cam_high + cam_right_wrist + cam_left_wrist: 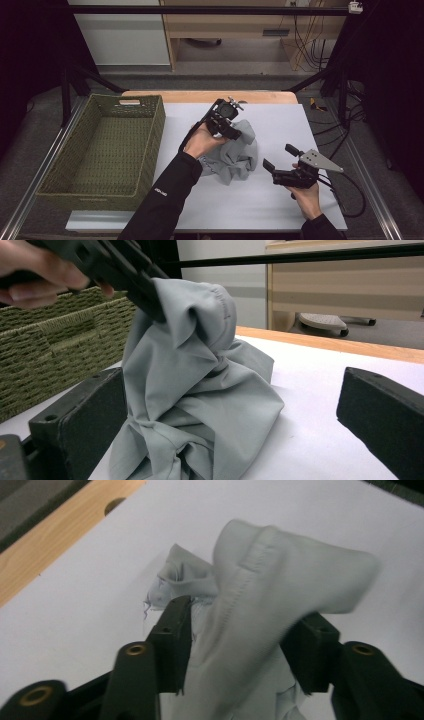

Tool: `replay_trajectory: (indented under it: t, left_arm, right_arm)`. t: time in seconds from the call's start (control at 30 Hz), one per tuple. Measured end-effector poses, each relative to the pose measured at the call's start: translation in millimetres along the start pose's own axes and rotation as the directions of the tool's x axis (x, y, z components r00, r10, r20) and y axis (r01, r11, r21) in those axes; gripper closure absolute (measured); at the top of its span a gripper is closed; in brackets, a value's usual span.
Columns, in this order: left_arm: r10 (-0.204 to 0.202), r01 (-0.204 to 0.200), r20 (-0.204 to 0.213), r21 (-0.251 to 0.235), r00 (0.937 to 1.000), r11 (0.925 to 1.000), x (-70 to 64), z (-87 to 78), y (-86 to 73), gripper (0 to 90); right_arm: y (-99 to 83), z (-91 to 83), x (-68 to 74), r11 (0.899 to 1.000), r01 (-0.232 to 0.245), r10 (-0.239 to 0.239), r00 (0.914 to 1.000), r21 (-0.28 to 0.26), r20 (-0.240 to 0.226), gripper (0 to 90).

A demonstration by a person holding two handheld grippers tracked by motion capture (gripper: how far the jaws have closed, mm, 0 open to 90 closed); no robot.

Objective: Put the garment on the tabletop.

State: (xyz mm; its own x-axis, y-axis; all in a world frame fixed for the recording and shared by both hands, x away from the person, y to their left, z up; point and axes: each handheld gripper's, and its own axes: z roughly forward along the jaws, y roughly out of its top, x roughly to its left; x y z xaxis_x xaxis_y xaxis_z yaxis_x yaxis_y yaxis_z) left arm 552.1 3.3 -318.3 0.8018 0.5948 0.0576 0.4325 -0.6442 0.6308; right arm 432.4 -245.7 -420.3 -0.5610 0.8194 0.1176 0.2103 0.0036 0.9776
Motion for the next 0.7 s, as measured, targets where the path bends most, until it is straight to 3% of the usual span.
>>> replay_trajectory:
  t: [0.03, 0.07, 0.13, 0.17, 0.23, 0.3, 0.4, 0.57, 0.67, 0.7]
  left_arm:
    - [-0.006, 0.006, -0.006, -0.029, 1.0, 0.9996, -0.9, -4.0, -0.4, 37.2]
    - [-0.002, 0.0, -0.024, -0.083, 0.9997, 0.9965, -2.4, -12.7, -1.9, 31.3]
    - [-0.02, 0.018, -0.02, -0.111, 0.9996, 0.9937, -2.7, -19.8, -2.6, 27.3]
    - [-0.02, 0.018, -0.02, -0.111, 0.9996, 0.9937, -2.7, -19.8, -2.6, 25.4]
    - [-0.032, 0.028, -0.02, -0.153, 0.9993, 0.9878, -2.8, -28.5, -5.3, 24.1]
    - [-0.035, 0.03, -0.023, -0.185, 0.9991, 0.9822, -4.3, -35.6, -9.4, 22.0]
    - [-0.042, 0.032, -0.034, -0.262, 0.9986, 0.9645, -6.8, -44.3, -19.5, 20.2]
    - [-0.05, 0.035, -0.04, -0.313, 0.998, 0.9491, -8.6, -50.4, -37.5, 17.9]
    - [-0.062, 0.048, -0.026, -0.356, 0.9978, 0.9333, -9.1, -53.3, -49.3, 17.8]
    - [-0.07, 0.062, -0.007, -0.377, 0.9975, 0.924, -8.9, -54.4, -54.8, 17.3]
  right_arm:
    - [0.2, -1.3, 0.7, 1.0, -0.008, 0.009, 0.9999, 0.012, -0.005, 0.4]
    - [-0.5, -0.3, -0.2, 1.0, 0.008, -0.008, 0.9999, -0.014, -0.008, 0.4]
    - [0.4, -1.9, 1.8, 1.0, -0.02, 0.019, 0.9998, -0.004, -0.009, 0.4]
    - [-0.2, -1.7, -0.5, 1.0, 0.014, -0.014, 0.9999, -0.01, -0.006, 0.4]
    - [-0.3, -2.4, -1.2, 1.0, 0.025, -0.025, 0.9997, -0.002, 0.0, 0.4]
    - [0.5, -2.9, 0.1, 1.0, 0.001, -0.001, 1.0, 0.003, 0.003, 0.4]
    - [0.8, -3.3, -1.0, 1.0, 0.005, -0.005, 1.0, 0.001, -0.002, 0.4]
    - [1.4, -3.8, -1.2, 1.0, 0.0, 0.0, 1.0, 0.0, 0.002, 0.4]
    - [1.0, -3.8, -1.1, 1.0, 0.004, -0.004, 1.0, -0.001, 0.002, 0.4]
    - [1.0, -3.8, -1.0, 1.0, 0.001, -0.001, 1.0, 0.001, 0.001, 0.4]
